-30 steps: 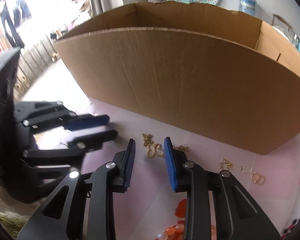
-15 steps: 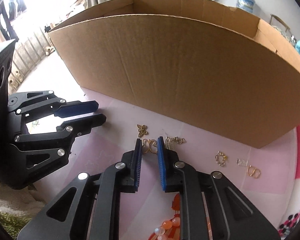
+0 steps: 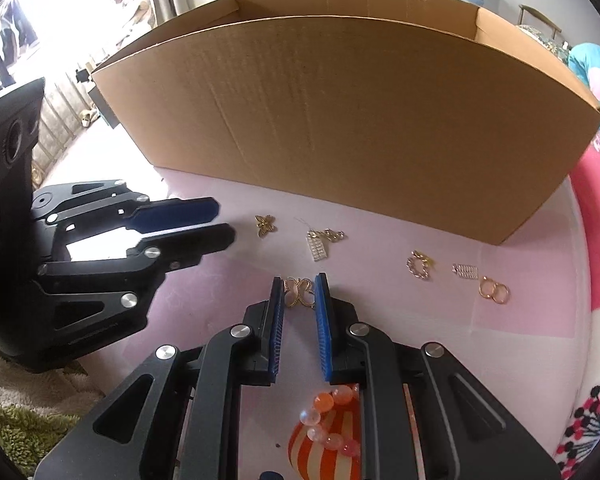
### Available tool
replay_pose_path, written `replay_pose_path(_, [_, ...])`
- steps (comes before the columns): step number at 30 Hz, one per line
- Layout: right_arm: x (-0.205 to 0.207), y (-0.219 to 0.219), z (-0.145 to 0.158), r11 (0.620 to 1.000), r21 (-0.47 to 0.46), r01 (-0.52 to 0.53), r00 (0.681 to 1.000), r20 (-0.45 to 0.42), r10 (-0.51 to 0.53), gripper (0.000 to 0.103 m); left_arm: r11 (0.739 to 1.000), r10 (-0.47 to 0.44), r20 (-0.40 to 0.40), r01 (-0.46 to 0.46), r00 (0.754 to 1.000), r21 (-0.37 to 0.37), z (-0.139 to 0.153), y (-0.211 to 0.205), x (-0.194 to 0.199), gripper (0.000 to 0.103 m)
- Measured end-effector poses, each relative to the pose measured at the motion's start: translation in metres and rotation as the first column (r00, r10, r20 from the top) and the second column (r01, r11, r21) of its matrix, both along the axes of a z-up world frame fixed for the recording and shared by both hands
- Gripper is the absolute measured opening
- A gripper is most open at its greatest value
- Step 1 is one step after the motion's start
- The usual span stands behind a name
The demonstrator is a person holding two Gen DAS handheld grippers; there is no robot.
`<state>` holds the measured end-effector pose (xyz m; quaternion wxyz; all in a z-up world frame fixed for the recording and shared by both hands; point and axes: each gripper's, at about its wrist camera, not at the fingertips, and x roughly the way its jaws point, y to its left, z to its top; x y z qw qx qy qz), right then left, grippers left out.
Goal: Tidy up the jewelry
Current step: 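Lower the left gripper onto the gold butterfly charm and close it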
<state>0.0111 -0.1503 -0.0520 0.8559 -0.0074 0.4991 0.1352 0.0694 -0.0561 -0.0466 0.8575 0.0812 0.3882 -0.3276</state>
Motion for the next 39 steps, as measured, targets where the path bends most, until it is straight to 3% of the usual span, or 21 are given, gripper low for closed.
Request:
replay_pose_path(3, [-0.001, -0.004, -0.001, 1.0, 0.019, 0.004, 1.0, 0.003, -0.004, 0.016, 1.0, -0.018, -0.015, 0.018, 1.0, 0.011, -0.001, -0.007, 0.003, 0.019])
replay_pose_path(12, [-0.001, -0.014, -0.006, 0.998, 0.063, -0.002, 1.0, 0.008, 0.002, 0.016, 0.981, -0.027, -0.002, 0.027, 1.0, 0.19, 0.002, -0.031, 0.0, 0.019])
replay_pose_path(15, [-0.004, -0.023, -0.007, 0.997, 0.078, -0.004, 1.0, 0.009, 0.003, 0.016, 0.982, -0.038, -0.023, 0.042, 0.999, 0.185, 0.01, -0.033, 0.0, 0.019])
replay_pose_path(21, [-0.006, -0.035, -0.012, 0.994, 0.109, -0.004, 1.0, 0.014, 0.002, 0.016, 0.968, -0.05, -0.023, 0.054, 0.998, 0.246, 0.008, -0.037, 0.013, 0.025])
replay_pose_path(30, [-0.007, -0.05, -0.015, 0.99, 0.142, 0.002, 1.0, 0.017, -0.004, 0.016, 0.959, -0.147, -0.038, 0.152, 0.988, 0.239, 0.003, -0.042, 0.016, 0.026])
replay_pose_path(39, [-0.007, -0.058, -0.014, 0.988, 0.155, -0.002, 1.0, 0.015, -0.001, 0.016, 0.963, -0.167, -0.043, 0.172, 0.985, 0.208, 0.003, -0.04, 0.019, 0.023])
